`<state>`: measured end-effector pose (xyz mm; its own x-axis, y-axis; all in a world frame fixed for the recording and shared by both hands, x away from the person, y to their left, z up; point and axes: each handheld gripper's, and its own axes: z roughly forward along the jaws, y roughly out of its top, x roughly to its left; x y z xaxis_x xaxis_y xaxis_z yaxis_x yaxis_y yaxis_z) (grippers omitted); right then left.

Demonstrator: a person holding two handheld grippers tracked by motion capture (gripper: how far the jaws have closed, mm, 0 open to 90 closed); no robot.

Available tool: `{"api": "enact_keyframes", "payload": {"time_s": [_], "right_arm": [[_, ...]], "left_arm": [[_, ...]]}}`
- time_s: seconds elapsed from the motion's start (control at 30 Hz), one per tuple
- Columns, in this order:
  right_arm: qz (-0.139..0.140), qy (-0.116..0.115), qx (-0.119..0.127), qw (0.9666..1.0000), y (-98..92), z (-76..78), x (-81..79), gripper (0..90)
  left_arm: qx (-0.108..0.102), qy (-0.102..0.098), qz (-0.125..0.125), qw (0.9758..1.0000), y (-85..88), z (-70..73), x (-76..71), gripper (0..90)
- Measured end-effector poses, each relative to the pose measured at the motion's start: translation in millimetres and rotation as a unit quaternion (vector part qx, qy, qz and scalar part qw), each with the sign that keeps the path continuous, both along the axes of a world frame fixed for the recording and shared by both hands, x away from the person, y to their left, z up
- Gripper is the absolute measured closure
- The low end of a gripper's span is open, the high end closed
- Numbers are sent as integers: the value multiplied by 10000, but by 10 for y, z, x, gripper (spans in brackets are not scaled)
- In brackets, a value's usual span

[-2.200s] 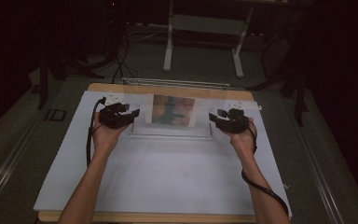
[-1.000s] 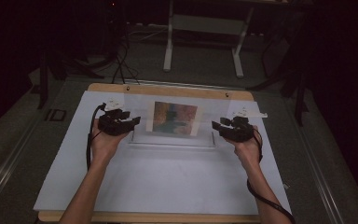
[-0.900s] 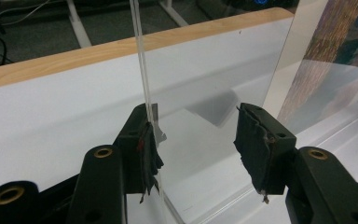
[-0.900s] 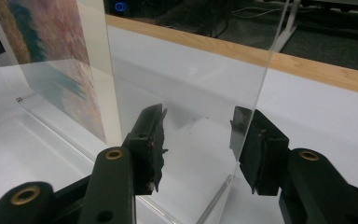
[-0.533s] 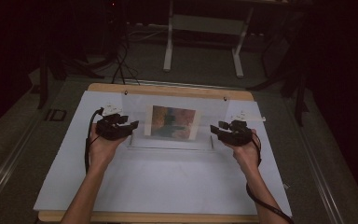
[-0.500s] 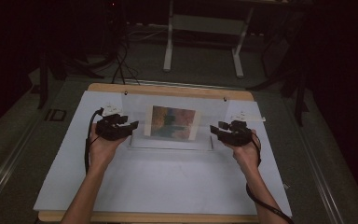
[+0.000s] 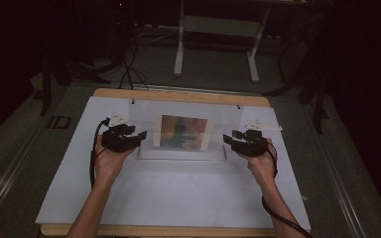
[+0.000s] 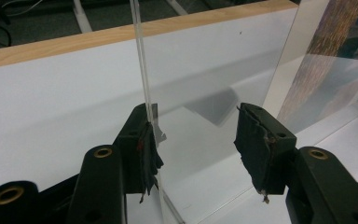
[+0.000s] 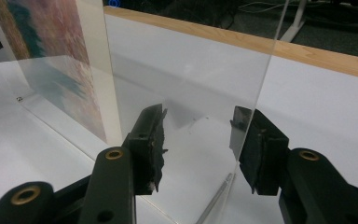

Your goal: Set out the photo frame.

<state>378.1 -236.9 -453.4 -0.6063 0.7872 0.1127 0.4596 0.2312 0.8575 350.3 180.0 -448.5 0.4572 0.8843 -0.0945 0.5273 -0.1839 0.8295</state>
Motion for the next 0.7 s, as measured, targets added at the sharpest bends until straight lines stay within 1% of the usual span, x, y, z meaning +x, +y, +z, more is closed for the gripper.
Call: {"api": "enact_keyframes", "payload": {"time_s": [0.17,0.7], "right_arm": [[8,-37,-9,10000,1,-14,-23,534],[-2,-47,-1,10000,7,-32,-65,541]], "left_arm": [[-20,-5,-41,10000,13,-17,-11,487],[-76,-14,-143,9999,52,-37,10,487]]}}
